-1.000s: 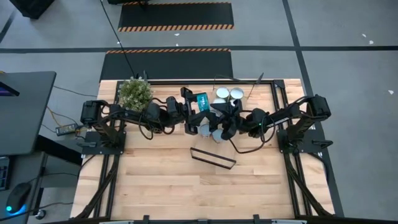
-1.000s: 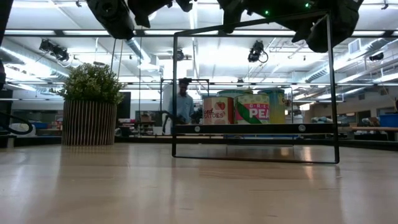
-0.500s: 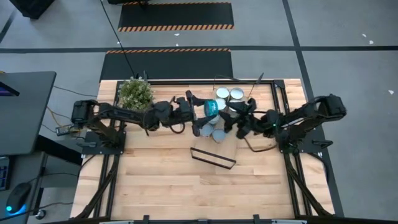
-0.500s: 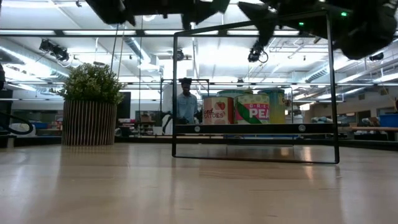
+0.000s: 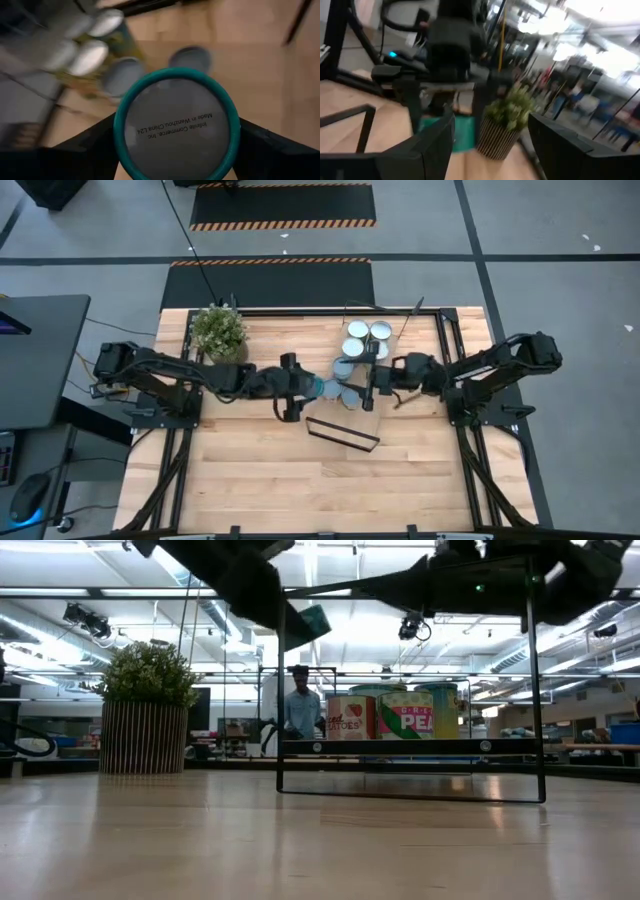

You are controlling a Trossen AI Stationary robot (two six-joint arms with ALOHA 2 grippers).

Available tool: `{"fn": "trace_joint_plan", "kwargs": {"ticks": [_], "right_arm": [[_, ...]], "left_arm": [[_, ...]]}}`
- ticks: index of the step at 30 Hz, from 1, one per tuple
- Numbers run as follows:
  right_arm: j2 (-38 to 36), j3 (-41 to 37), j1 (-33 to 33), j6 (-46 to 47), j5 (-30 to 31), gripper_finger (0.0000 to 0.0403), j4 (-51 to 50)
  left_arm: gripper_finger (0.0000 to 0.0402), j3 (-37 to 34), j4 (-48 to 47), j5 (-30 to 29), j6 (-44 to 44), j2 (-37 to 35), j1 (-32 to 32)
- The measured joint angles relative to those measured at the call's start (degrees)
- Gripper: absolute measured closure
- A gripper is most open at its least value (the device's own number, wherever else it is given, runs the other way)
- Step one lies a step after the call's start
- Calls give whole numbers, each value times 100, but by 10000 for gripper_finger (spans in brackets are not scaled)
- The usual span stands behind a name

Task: Pick and place cans onto a shelf
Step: Put the canned tuna fish on the shelf

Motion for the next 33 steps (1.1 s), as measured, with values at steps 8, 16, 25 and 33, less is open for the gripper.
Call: {"fn": "trace_joint_plan", "kwargs": {"ticks": [8, 16, 25, 33], "right_arm": [[-16, 144, -495, 1358, -1103, 132, -67], [-18, 146, -561, 1971, -997, 83, 112], [-14, 230, -565, 2714, -321, 40, -50], [357, 810, -487, 2474, -101, 38, -499]], "left_arm": [[104, 0, 4, -2104, 1941, 0, -493], [104, 2, 462, -2598, 2981, 0, -511], [104, 4, 1494, -2682, 4317, 1, -417], [104, 2, 1903, -2854, 4962, 216, -67]]}}
